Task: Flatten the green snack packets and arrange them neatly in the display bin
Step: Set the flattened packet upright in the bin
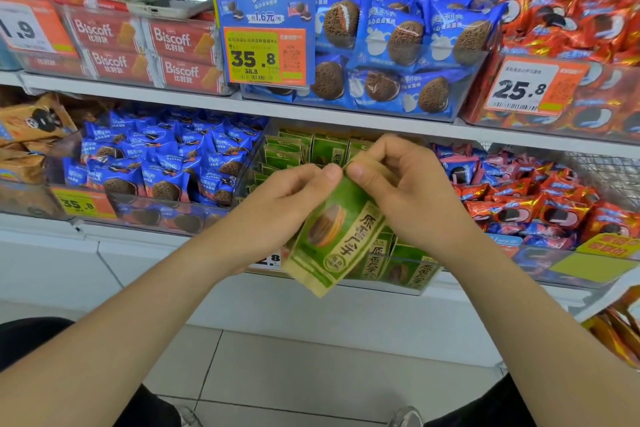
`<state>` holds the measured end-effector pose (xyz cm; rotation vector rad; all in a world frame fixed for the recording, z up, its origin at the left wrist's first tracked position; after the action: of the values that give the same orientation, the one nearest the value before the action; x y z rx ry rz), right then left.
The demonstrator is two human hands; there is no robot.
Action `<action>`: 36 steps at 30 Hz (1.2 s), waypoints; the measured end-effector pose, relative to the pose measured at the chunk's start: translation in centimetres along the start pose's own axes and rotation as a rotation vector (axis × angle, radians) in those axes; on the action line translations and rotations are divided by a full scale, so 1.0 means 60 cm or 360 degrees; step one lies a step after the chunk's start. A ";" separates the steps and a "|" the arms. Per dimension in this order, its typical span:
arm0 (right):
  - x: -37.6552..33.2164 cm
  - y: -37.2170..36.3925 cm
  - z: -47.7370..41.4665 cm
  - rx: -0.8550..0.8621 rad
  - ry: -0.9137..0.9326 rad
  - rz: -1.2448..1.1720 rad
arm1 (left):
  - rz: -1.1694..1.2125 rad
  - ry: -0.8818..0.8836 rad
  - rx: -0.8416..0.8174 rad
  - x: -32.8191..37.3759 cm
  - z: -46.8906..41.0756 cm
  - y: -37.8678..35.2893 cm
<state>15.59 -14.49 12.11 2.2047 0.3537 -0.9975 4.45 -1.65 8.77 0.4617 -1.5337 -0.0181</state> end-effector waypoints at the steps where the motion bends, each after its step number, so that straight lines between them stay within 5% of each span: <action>1: 0.000 0.009 -0.002 0.0069 0.0042 0.0039 | -0.0093 0.0015 -0.0102 0.000 0.000 -0.001; 4: 0.005 0.038 -0.008 0.0159 0.0098 0.0115 | -0.0203 0.0081 -0.0404 -0.009 0.000 0.003; 9: 0.005 0.026 0.006 -0.0468 -0.0114 -0.0116 | -0.0281 -0.0041 -0.0246 -0.001 -0.009 0.033; 16: 0.000 0.073 -0.016 0.0381 0.0150 0.0367 | -0.0547 -0.0142 0.0540 -0.008 -0.079 0.105; 21: 0.022 0.054 -0.037 0.0426 0.0114 0.0911 | -0.1327 0.0006 0.0351 -0.055 -0.183 0.096; 30: 0.038 0.031 -0.069 0.0389 0.0033 0.1126 | -0.1411 0.0290 0.0020 -0.115 -0.263 0.102; 36: 0.032 0.007 -0.081 0.0266 0.0307 0.1121 | -0.1767 0.0192 0.0182 -0.127 -0.283 0.112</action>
<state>19.83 -11.54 13.18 2.3109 -0.4215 -0.4387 18.53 11.44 4.01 1.3266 -0.9997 -0.7478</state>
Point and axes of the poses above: each hand's wrist, its own z-axis away from the middle knuckle, its own y-axis out of the back of the hand, x = y × z, the point moved 7 cm from there along -z, towards the middle knuckle, and after that the axes turned 3 degrees about y, right-handed, at the moved point
